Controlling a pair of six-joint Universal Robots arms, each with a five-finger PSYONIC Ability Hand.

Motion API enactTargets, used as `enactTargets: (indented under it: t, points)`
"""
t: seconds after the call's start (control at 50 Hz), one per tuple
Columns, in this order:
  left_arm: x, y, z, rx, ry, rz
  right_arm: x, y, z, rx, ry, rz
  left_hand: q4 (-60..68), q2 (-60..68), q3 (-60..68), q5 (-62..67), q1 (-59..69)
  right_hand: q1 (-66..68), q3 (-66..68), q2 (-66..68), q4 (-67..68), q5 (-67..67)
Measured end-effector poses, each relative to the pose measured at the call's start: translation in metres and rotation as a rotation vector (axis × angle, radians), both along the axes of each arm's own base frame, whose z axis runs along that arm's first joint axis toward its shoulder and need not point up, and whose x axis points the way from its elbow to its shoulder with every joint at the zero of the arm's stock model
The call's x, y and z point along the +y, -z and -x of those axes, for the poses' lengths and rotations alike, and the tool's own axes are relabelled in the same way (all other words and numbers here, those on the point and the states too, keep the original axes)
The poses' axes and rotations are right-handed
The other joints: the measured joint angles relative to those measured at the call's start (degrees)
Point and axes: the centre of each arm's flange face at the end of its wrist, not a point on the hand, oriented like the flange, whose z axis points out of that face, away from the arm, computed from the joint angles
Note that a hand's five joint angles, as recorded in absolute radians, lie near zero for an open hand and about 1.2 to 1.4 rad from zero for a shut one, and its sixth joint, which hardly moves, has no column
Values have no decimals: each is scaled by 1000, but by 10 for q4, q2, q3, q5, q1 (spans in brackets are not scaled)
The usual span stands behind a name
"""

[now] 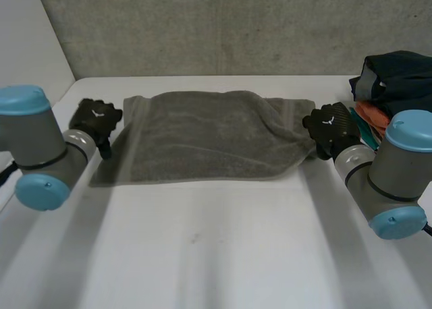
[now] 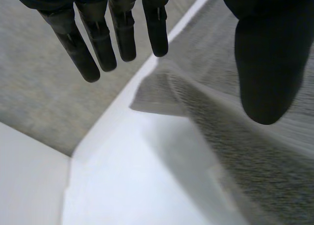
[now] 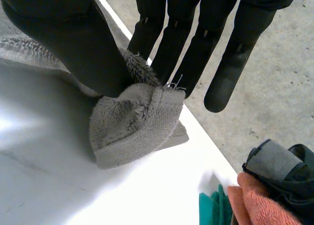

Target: Fold the laundry.

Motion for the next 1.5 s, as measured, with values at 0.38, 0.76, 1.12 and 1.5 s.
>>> enactTargets:
  t: [0.38, 0.76, 1.12, 1.5]
  points:
    - [52, 3, -31, 27, 126, -139, 1, -24, 2, -85, 31, -22, 18, 14, 14, 18, 13, 0, 0, 0, 0, 0]
    - [19, 41, -36, -104, 142, -170, 4, -19, 3, -72, 31, -40, 24, 16, 15, 29, 15, 0, 0, 0, 0, 0]
    - [-3, 54, -27, -157, 144, -166, 2, -16, 6, -60, 39, -40, 91, 81, 80, 93, 89, 0, 0, 0, 0, 0]
    - [16, 5, -33, -210, 143, -141, 19, -30, 46, 131, 89, -111, 459, 448, 445, 433, 427, 0, 0, 0, 0, 0]
